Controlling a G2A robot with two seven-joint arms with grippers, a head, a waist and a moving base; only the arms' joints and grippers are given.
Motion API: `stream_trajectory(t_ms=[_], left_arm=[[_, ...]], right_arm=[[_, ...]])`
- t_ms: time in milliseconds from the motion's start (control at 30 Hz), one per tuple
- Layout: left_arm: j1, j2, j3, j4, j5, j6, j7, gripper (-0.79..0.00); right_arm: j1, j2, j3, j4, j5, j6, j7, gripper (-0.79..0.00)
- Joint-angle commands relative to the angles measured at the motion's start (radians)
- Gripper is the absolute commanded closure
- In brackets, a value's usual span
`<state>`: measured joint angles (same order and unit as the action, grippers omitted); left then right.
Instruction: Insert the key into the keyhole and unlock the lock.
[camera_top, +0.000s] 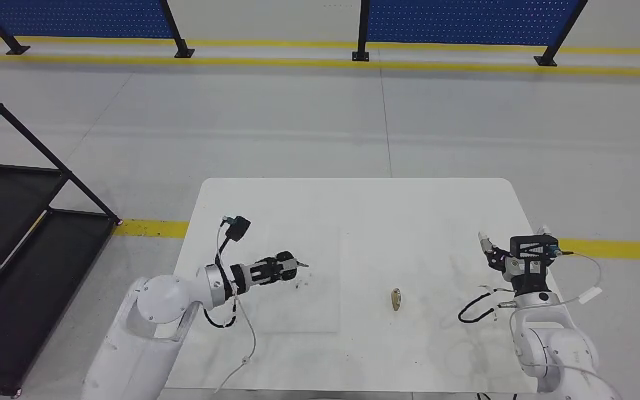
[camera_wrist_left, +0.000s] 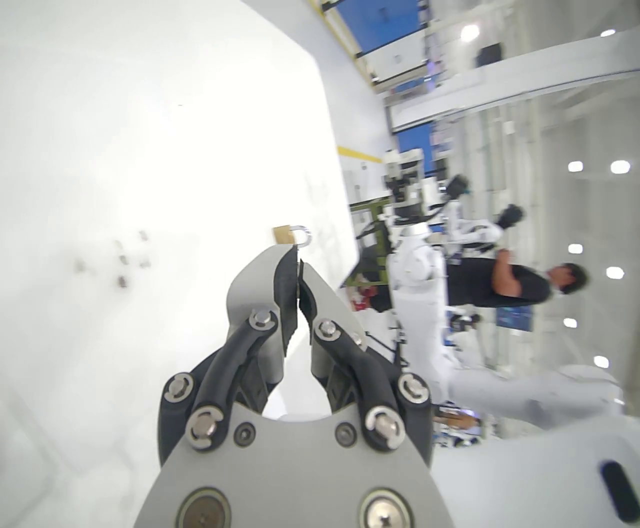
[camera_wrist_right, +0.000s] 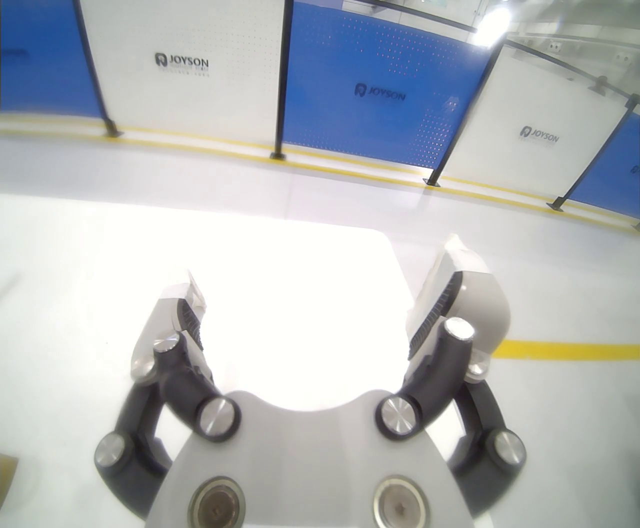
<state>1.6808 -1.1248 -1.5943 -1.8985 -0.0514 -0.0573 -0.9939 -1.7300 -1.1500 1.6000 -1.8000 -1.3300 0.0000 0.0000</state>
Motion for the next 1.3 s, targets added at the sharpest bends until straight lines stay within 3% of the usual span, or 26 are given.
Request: stream_trajectory(t_ms=[0,267,867,1000,1267], left_arm=[[0.019,0.0,-0.037,0.049,-0.177,-0.08,-0.027,0.0],[0.023,0.008,-0.114,0.204,-0.505,-0.187,-0.199,0.0],[0.021,0.008,-0.116,0.211,-0.516,-0.192,-0.209,0.0],[0.021,0.008,-0.116,0.211,-0.516,-0.192,-0.209,0.0],[0.021,0.008,-0.116,0.211,-0.516,-0.192,-0.209,0.0]], right_arm=[[0.0,0.0,0.0,0.0,0.0,0.0,0.0,-0.785],[0.0,0.0,0.0,0.0,0.0,0.0,0.0,-0.785],[0.0,0.0,-0.003,-0.001,0.0,-0.006,0.003,-0.785],[-0.017,-0.005,-0.069,-0.075,-0.004,-0.04,0.109,-0.785],[0.011,-0.024,-0.252,-0.211,-0.029,0.027,0.456,-0.785]])
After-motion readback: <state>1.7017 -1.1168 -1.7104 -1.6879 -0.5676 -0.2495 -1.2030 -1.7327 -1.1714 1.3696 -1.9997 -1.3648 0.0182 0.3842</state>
